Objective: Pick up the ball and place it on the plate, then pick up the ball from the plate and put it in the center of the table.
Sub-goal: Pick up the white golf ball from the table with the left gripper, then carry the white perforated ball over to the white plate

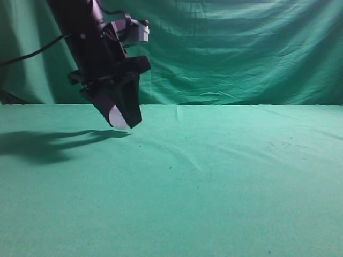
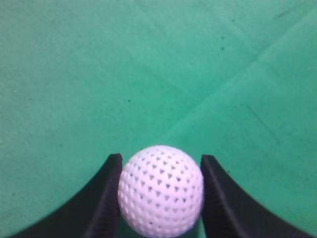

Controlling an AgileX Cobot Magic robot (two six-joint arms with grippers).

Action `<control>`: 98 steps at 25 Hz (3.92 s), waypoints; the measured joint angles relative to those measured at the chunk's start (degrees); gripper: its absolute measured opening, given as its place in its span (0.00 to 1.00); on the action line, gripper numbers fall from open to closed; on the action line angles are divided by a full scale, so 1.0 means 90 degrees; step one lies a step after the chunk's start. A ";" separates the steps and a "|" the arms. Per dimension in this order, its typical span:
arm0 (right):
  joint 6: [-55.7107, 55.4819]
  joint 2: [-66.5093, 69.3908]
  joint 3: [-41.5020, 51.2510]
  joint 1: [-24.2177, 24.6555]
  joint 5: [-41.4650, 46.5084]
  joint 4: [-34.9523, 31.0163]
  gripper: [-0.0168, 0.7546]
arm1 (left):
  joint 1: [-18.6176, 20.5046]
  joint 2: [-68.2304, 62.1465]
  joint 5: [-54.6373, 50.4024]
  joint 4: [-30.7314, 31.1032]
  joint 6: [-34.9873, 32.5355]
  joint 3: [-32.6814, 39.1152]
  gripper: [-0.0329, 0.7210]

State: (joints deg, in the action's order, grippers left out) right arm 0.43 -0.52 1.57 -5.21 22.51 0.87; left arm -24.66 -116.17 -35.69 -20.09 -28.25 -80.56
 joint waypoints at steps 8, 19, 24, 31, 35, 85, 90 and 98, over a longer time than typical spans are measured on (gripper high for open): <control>0.0000 0.0000 0.0000 0.0000 0.0000 0.0000 0.11 | 0.0000 0.1092 -0.1253 0.1186 0.1268 0.0000 0.46; 0.0000 0.0000 0.0000 0.0000 0.0000 0.0000 0.11 | 0.0000 0.2530 -0.2715 0.2517 0.2320 0.0000 0.46; 0.0000 0.0000 0.0000 0.0000 0.0000 0.0000 0.11 | 0.0197 0.2946 -0.2816 0.2641 0.2463 0.0258 0.46; 0.0000 0.0000 0.0000 0.0000 -0.0548 -0.0406 0.11 | 0.1757 0.3381 -0.2758 0.2042 0.2265 0.1139 0.46; -0.0028 0.0000 0.0000 0.0000 -0.1143 -0.0893 0.11 | 0.2616 0.3427 -0.2526 0.1785 0.2102 0.1642 0.46; 0.2532 0.4772 -0.3299 -0.0515 0.1708 -0.2034 0.11 | 0.3753 0.2143 0.0878 0.1944 0.1716 0.2656 0.46; 0.2555 0.4772 -0.3299 -0.0515 0.1708 -0.2034 0.11 | 0.3753 0.2043 0.0934 0.1763 0.1716 0.2623 0.62; 0.2565 0.4772 -0.3299 -0.0515 0.1708 -0.2034 0.11 | 0.3396 0.2172 -0.0330 0.0963 0.1567 0.1082 0.83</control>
State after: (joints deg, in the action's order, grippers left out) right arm 23.51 42.43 -28.12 -9.85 37.89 -17.43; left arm 5.90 -96.62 -38.66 -11.42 -14.15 -70.82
